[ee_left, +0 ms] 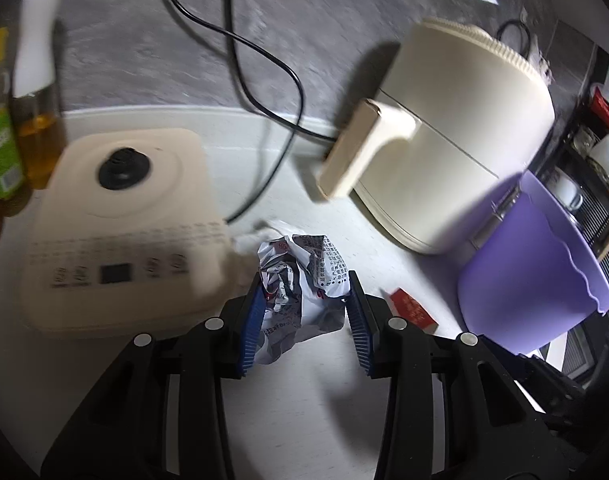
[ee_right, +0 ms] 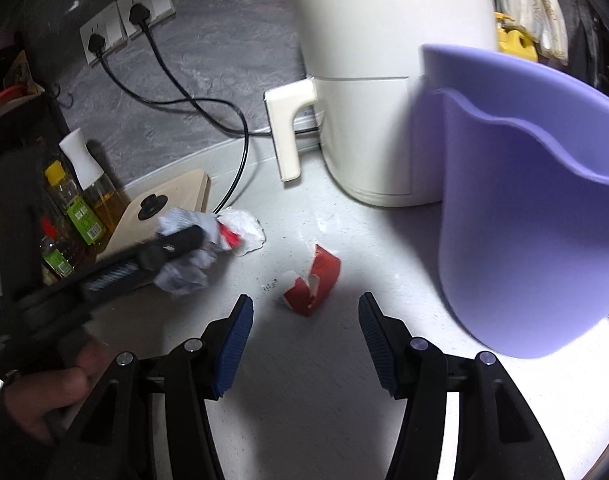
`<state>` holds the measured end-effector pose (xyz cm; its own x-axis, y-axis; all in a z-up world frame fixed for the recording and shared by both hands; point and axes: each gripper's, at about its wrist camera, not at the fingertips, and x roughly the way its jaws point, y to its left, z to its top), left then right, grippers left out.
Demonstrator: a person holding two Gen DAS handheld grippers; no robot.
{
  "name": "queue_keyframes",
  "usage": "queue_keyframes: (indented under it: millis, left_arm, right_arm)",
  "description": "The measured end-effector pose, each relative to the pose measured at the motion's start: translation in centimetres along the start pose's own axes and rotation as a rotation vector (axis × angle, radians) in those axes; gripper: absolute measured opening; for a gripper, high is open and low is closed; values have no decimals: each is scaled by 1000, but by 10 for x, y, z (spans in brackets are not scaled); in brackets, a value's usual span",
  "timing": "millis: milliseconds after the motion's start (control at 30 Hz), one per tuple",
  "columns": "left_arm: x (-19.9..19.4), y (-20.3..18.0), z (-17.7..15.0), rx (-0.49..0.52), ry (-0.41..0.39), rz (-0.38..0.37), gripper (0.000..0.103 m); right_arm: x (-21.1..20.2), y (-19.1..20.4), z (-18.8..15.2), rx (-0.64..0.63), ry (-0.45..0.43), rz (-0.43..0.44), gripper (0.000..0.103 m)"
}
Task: Collect trash
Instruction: 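Grasp the crumpled white paper with the left tool while the right tool grasps the red-and-white box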
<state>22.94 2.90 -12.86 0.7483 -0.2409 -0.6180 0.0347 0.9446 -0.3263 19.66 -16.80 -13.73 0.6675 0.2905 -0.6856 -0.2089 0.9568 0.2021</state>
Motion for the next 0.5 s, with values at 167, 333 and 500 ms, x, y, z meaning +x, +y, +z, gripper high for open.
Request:
queue_keyframes:
  millis: [167, 333, 500]
  left_arm:
    - [-12, 11, 2, -29, -32, 31, 39]
    - [-27, 29, -3, -86, -73, 69, 39]
    - [-43, 54, -3, -173, -122, 107, 39]
  right_arm:
    - [16, 18, 5, -66, 19, -38, 55]
    - [34, 20, 13, -88, 52, -107, 61]
    - [53, 18, 16, -116, 95, -149, 67]
